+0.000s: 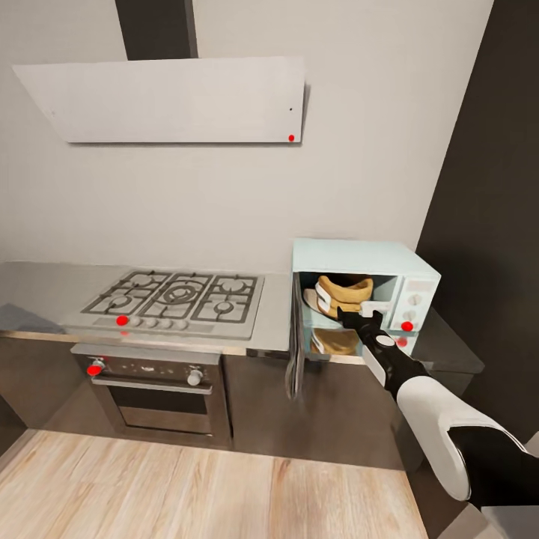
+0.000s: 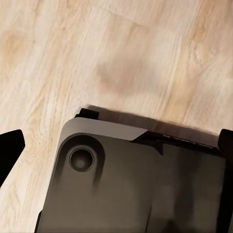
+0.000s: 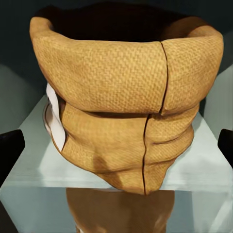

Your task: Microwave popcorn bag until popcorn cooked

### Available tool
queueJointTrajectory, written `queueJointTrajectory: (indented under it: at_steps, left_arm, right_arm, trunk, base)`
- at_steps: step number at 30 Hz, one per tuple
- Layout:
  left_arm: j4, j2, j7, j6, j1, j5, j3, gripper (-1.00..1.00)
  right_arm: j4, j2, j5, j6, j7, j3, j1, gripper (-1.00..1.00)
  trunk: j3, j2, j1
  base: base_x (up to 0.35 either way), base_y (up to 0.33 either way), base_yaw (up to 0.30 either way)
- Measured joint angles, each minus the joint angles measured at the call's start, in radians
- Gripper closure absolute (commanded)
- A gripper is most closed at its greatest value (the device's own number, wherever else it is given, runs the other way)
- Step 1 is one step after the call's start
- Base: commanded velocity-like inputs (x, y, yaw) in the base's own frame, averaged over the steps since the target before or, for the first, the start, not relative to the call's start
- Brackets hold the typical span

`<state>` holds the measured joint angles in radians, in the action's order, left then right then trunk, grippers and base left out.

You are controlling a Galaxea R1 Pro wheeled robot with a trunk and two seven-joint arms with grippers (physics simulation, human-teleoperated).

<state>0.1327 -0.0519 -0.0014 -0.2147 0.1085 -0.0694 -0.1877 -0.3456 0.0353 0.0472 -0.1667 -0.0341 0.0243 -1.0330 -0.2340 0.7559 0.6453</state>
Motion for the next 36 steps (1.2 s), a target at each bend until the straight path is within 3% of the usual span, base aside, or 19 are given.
queueJointTrajectory:
  at_steps: [18,36]
  left_arm:
    - [0.000,0.000,0.000,0.000,0.000,0.000,-0.001,-1.00]
    - [0.000,0.000,0.000,0.000,0.000,0.000,0.002,-1.00]
  right_arm:
    - [-0.001,0.001,0.000,0.000,0.000,0.002,0.002,-1.00]
    - [-0.001,0.001,-0.001,0.000,0.001,0.001,0.002,-1.00]
  trunk:
    - [0.000,0.000,0.000]
    - [0.000,0.000,0.000]
  base:
    - [0.138,0.000,0.000]
    - [0.053,0.000,0.000]
